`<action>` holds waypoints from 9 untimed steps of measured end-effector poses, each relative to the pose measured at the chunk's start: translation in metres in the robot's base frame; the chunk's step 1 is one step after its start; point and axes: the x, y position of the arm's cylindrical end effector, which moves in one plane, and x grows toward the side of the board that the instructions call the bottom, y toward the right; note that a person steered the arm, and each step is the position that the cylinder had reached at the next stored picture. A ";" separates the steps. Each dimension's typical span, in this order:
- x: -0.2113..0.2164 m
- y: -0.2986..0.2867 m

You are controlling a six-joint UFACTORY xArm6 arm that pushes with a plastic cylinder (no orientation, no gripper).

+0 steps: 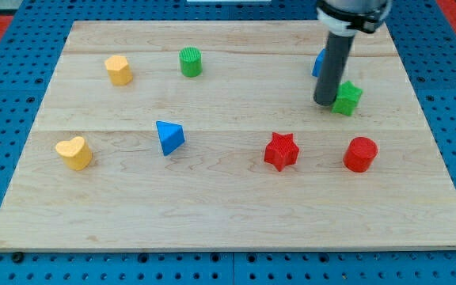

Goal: Push the blue cube into the green star

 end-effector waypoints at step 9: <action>-0.087 -0.101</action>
